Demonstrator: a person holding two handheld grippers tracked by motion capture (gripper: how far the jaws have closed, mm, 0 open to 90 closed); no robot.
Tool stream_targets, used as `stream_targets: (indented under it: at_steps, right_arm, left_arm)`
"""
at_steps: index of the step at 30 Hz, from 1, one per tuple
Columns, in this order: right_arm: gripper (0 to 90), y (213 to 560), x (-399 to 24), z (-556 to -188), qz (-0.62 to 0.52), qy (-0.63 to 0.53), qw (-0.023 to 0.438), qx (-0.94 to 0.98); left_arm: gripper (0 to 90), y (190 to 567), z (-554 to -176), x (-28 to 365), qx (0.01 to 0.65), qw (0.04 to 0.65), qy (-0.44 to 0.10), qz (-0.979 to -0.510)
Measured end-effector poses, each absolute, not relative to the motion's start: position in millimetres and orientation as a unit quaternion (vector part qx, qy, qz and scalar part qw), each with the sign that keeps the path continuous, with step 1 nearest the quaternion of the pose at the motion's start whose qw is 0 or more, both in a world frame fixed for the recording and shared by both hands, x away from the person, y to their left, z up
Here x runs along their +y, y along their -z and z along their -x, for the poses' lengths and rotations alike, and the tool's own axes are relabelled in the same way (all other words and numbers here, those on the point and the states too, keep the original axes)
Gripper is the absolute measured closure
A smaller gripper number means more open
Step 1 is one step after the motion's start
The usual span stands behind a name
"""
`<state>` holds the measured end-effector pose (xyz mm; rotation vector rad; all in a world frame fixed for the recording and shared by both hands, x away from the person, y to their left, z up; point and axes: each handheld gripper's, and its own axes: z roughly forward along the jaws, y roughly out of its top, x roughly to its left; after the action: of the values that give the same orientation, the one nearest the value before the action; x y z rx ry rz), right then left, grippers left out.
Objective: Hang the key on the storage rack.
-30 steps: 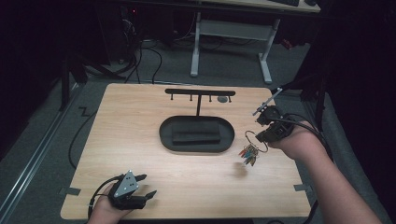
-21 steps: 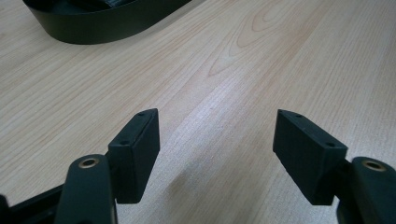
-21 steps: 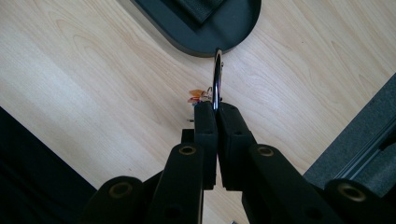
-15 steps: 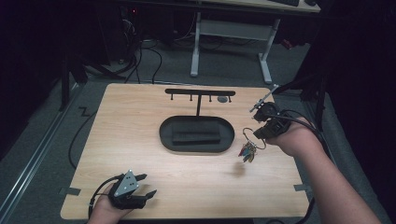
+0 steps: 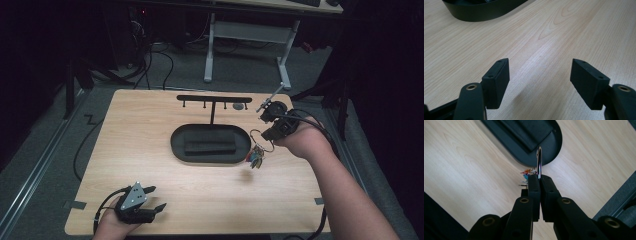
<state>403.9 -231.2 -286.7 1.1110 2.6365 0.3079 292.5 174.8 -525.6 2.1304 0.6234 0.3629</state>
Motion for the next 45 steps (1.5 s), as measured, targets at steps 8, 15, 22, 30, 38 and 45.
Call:
stream_targets:
  at_steps: [8, 15, 22, 30, 38, 45]
  right_arm:
    - [88.0, 278, -225, -429, -0.391, -0.120, 0.140, 0.902]
    - [88.0, 278, -222, -456, -0.408, -0.146, 0.135, 0.891]
    - [88.0, 290, -221, -480, -0.426, -0.158, 0.128, 0.882]
    - [87.9, 301, -227, -499, -0.440, -0.161, 0.119, 0.876]
    - [87.8, 310, -228, -508, -0.444, -0.148, 0.119, 0.876]
    - [87.7, 315, -228, -517, -0.450, -0.143, 0.119, 0.874]
  left_arm:
    - [32.3, 526, -292, 176, 0.251, 0.432, -0.146, -0.854]
    - [32.3, 526, -294, 180, 0.258, 0.435, -0.146, -0.850]
    - [32.3, 527, -294, 181, 0.258, 0.433, -0.147, -0.851]
    - [32.3, 527, -294, 182, 0.258, 0.431, -0.145, -0.852]
    - [32.3, 529, -294, 180, 0.253, 0.427, -0.144, -0.856]
    - [32.4, 530, -293, 179, 0.252, 0.424, -0.142, -0.858]
